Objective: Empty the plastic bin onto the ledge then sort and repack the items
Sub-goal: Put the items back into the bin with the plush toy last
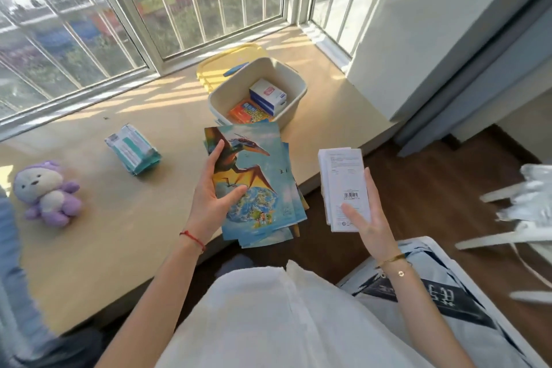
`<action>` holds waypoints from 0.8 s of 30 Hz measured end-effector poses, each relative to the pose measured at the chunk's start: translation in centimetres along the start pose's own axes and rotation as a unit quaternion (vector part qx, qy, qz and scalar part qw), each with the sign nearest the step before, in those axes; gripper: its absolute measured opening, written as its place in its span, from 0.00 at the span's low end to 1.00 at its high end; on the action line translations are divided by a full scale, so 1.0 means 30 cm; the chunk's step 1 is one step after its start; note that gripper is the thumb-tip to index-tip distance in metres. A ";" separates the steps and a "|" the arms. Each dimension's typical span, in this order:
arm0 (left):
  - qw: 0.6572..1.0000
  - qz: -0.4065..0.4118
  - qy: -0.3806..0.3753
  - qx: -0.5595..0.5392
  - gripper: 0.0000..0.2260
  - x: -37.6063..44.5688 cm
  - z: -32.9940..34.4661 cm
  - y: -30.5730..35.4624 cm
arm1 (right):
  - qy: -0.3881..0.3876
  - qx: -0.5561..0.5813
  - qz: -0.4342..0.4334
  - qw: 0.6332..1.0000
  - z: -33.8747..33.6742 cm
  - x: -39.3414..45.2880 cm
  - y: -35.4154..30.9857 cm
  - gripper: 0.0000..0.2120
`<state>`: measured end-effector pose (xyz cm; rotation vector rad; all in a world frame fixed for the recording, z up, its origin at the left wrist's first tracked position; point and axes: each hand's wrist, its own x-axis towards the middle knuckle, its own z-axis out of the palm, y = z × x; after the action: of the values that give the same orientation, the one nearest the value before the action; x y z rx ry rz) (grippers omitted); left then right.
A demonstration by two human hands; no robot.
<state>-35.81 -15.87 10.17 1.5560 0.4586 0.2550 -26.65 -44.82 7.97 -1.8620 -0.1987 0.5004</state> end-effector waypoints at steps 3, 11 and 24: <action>1.000 -0.003 0.015 0.000 0.37 0.067 0.075 0.014 | -0.010 0.006 -0.006 1.000 -0.075 0.101 0.008 0.38; 0.996 -0.017 0.082 0.011 0.37 0.350 0.143 0.018 | -0.082 -0.011 -0.021 0.996 -0.130 0.500 -0.028 0.38; 0.970 -0.068 0.228 0.045 0.38 0.894 0.102 -0.024 | -0.199 -0.055 -0.046 0.977 -0.040 1.232 -0.210 0.38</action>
<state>-10.69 -6.86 6.08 1.5445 0.9449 0.4949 7.61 -29.83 5.25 -1.8334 -0.5885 0.8098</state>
